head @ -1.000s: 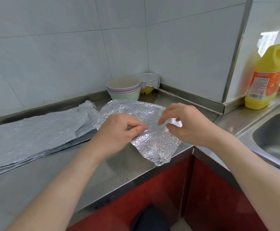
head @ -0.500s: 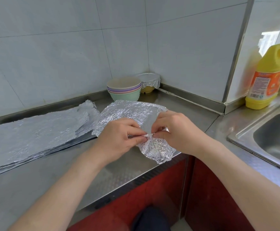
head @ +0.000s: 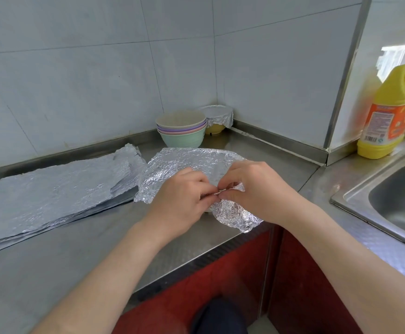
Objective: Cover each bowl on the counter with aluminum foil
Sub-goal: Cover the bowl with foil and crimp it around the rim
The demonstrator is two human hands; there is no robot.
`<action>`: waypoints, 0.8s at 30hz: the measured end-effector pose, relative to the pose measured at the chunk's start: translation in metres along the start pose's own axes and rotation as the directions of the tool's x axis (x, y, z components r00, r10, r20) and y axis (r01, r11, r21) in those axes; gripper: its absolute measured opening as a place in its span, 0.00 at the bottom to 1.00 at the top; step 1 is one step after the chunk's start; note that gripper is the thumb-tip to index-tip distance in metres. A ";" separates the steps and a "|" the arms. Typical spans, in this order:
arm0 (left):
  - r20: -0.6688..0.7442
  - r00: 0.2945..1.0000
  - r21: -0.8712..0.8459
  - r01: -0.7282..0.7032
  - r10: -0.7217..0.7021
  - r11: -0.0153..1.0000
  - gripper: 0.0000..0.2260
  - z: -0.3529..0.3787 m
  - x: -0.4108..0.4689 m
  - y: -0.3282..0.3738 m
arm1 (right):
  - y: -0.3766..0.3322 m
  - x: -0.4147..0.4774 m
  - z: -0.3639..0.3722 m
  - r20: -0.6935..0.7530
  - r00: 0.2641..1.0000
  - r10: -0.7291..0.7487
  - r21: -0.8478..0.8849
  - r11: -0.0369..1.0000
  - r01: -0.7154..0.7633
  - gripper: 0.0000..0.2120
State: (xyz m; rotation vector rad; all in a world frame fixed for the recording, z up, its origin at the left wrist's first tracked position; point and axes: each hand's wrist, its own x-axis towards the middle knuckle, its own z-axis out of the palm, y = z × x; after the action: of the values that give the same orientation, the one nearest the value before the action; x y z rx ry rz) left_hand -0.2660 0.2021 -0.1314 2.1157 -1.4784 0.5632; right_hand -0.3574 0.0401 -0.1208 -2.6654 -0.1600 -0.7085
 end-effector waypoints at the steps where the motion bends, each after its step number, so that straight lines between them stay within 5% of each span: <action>1: -0.005 1.000 -0.004 0.008 -0.008 1.000 0.08 0.000 0.001 0.001 | 0.001 0.000 0.000 0.001 1.000 -0.001 -0.026 1.000 0.001 0.03; 17: 0.008 0.990 -0.090 0.138 -0.138 0.986 0.04 0.001 0.008 0.010 | 0.012 0.002 0.010 -0.047 0.957 -0.287 -0.226 0.936 0.270 0.05; 24: 0.152 0.984 -0.179 0.119 -0.092 0.977 0.07 -0.027 0.015 0.007 | 0.020 -0.005 -0.011 0.048 0.992 -0.113 -0.067 0.991 0.116 0.05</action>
State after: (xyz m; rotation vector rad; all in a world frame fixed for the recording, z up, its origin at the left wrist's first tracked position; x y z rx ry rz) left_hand -0.2688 0.2052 -0.1002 2.1062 -1.4230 0.2269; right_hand -0.3624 0.0174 -0.1205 -2.7577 -0.3082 -0.7034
